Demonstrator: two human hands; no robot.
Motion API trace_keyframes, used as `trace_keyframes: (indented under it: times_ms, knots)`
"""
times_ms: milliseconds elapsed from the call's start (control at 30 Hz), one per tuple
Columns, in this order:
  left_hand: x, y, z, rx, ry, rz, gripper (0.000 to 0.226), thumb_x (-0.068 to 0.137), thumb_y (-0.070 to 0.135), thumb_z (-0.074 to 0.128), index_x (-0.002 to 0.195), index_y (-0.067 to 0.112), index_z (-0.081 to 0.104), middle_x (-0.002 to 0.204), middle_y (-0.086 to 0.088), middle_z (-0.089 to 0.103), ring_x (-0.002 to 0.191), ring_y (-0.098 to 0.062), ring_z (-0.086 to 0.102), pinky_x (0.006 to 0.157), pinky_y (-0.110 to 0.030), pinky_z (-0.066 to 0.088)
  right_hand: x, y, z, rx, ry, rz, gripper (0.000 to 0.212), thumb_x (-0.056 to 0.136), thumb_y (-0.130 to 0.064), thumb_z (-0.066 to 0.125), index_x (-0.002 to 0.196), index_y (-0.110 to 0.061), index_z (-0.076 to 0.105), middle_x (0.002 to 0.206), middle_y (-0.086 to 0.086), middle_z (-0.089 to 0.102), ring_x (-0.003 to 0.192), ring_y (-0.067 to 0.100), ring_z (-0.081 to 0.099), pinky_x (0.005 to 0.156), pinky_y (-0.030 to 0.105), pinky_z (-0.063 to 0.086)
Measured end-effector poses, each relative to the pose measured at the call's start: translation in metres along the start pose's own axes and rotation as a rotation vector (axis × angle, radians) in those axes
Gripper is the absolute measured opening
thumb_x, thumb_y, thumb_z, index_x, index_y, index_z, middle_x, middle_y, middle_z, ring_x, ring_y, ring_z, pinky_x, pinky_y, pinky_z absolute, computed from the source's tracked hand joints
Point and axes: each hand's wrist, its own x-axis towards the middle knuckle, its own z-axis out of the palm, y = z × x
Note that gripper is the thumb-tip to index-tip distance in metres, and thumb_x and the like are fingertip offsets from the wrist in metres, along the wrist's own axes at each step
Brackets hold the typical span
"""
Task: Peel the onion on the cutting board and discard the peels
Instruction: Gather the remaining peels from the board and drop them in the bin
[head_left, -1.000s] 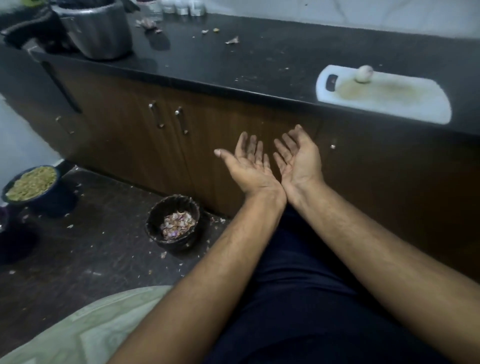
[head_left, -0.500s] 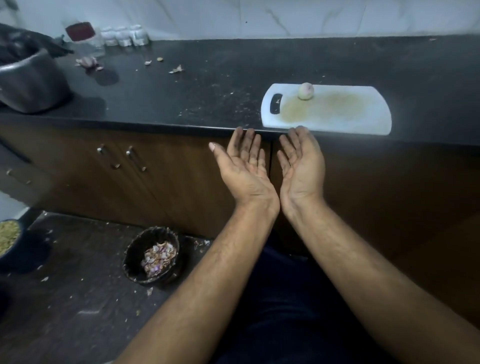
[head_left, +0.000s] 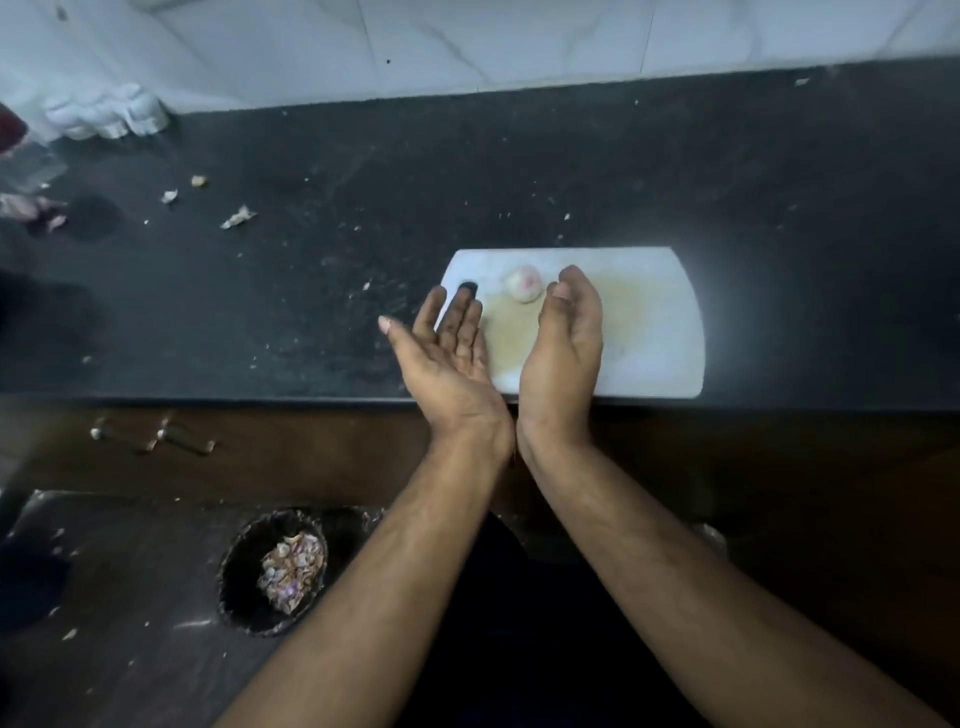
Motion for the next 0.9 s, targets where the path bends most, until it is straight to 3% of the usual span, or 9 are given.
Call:
trace_keyframes:
  times_ms: [133,233,400,500,600,667,733,900]
  knots:
    - [0.013,-0.001,0.024,0.111,0.036,-0.02,0.071,0.107,0.061,0.024,0.135,0.009,0.064,0.132,-0.014,0.071,0.126,-0.025,0.066,0.116,-0.038,0.045,0.034,-0.01,0.001,-0.123,0.008,-0.008,0.038,0.107,-0.022,0.048,0.145,-0.016,0.05,0.132,-0.015,0.056,0.113,-0.013,0.053,0.09,-0.001,0.038]
    - [0.026,0.002,0.03,0.183,0.061,-0.066,0.07,0.107,0.061,0.024,0.131,0.01,0.066,0.129,-0.012,0.072,0.124,-0.025,0.067,0.116,-0.039,0.045,0.056,-0.01,-0.004,-0.231,0.021,0.026,0.038,0.105,-0.014,0.051,0.142,-0.01,0.052,0.121,-0.018,0.059,0.102,-0.02,0.055,0.093,0.004,0.042]
    - [0.039,0.006,0.033,0.279,0.108,-0.118,0.063,0.107,0.06,0.025,0.118,0.017,0.07,0.122,-0.008,0.075,0.123,-0.023,0.067,0.112,-0.036,0.046,0.083,-0.011,-0.007,-0.419,-0.028,0.066,0.04,0.103,-0.016,0.054,0.143,-0.012,0.052,0.138,0.0,0.06,0.123,0.011,0.058,0.099,0.02,0.043]
    - [0.047,0.006,0.036,0.341,0.11,-0.134,0.055,0.108,0.057,0.03,0.116,0.02,0.07,0.119,-0.006,0.076,0.118,-0.019,0.069,0.106,-0.034,0.048,0.098,-0.01,-0.009,-0.471,-0.086,0.085,0.039,0.102,-0.014,0.054,0.141,-0.012,0.054,0.139,0.001,0.061,0.128,0.016,0.058,0.106,0.026,0.045]
    - [0.057,0.001,0.031,0.535,0.059,-0.075,0.034,0.109,0.042,0.044,0.118,0.021,0.069,0.122,-0.004,0.074,0.117,-0.02,0.068,0.107,-0.041,0.05,0.105,-0.004,-0.014,-0.564,-0.194,0.07,0.04,0.102,-0.018,0.057,0.141,-0.014,0.055,0.141,0.001,0.061,0.131,0.017,0.056,0.108,0.029,0.045]
    - [0.06,-0.004,0.024,0.681,-0.01,0.007,0.022,0.104,0.033,0.055,0.12,0.025,0.068,0.122,0.001,0.073,0.118,-0.019,0.067,0.107,-0.042,0.052,0.106,-0.001,-0.018,-0.646,-0.303,-0.01,0.043,0.101,-0.026,0.061,0.142,-0.015,0.055,0.143,0.0,0.06,0.132,0.015,0.054,0.11,0.03,0.044]
    - [0.063,-0.009,0.013,0.797,-0.074,0.071,0.024,0.101,0.027,0.058,0.123,0.023,0.067,0.124,0.002,0.072,0.118,-0.016,0.067,0.106,-0.039,0.053,0.105,0.003,-0.021,-0.747,-0.414,-0.143,0.048,0.098,-0.031,0.065,0.142,-0.016,0.056,0.141,-0.003,0.06,0.129,0.012,0.054,0.109,0.029,0.044]
    - [0.06,-0.012,-0.004,1.065,-0.244,0.283,0.025,0.103,0.01,0.058,0.127,0.011,0.065,0.122,0.005,0.068,0.115,0.002,0.062,0.095,-0.012,0.045,0.106,0.021,-0.023,-0.997,-0.558,-0.407,0.048,0.091,-0.027,0.067,0.137,-0.022,0.058,0.123,-0.004,0.066,0.111,0.022,0.062,0.098,0.048,0.049]
